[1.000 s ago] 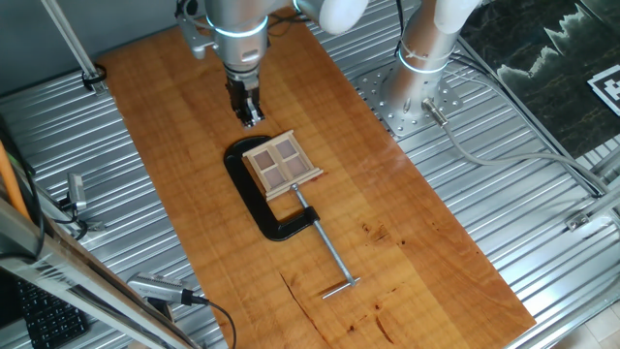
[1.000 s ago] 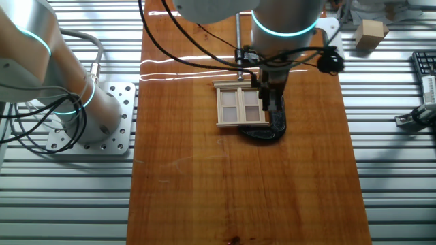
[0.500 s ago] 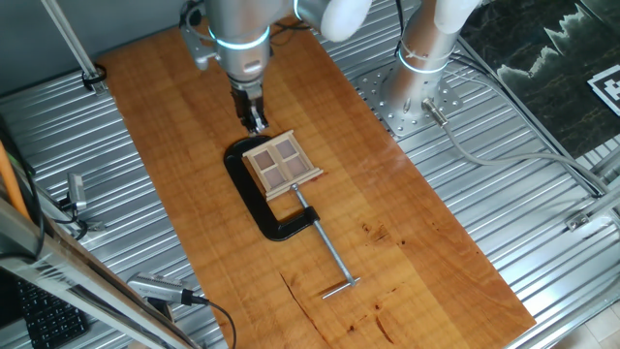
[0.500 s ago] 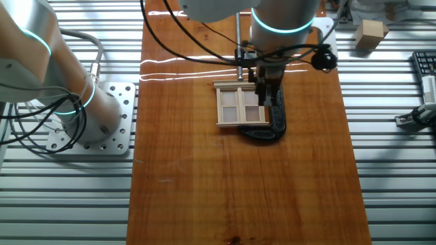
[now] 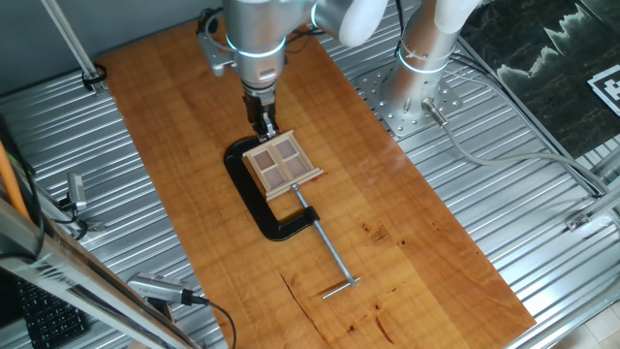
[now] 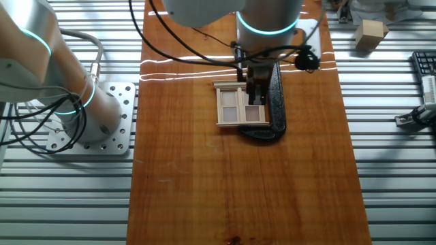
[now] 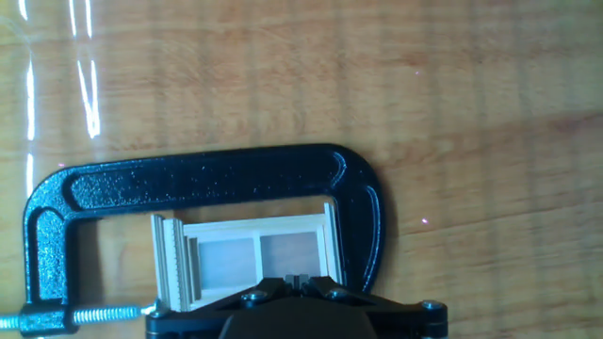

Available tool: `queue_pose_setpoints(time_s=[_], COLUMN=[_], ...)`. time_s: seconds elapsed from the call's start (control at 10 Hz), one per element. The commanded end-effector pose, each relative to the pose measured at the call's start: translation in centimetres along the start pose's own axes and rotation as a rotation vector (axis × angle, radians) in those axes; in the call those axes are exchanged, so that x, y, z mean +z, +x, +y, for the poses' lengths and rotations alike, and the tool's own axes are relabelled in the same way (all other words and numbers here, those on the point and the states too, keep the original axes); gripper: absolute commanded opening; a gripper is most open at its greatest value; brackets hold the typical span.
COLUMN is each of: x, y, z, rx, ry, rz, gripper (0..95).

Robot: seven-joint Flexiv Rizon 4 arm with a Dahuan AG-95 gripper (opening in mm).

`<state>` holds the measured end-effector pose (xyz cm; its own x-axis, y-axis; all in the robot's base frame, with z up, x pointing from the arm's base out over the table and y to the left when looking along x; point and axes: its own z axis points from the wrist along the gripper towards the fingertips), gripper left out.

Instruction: Open a sliding window

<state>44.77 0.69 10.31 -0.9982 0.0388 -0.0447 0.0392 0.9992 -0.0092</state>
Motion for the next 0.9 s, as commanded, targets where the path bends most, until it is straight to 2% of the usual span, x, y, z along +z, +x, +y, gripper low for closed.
queue_pose_setpoints(time_s=[0.1,0.9], x=[1.1,3.3], y=[0.2,0.3], z=[0.2,1.0], rx=[-0.006,-0.009], ry=[0.001,0.007], rz=[-0.013,-0.009], gripper=[0.0,0.0])
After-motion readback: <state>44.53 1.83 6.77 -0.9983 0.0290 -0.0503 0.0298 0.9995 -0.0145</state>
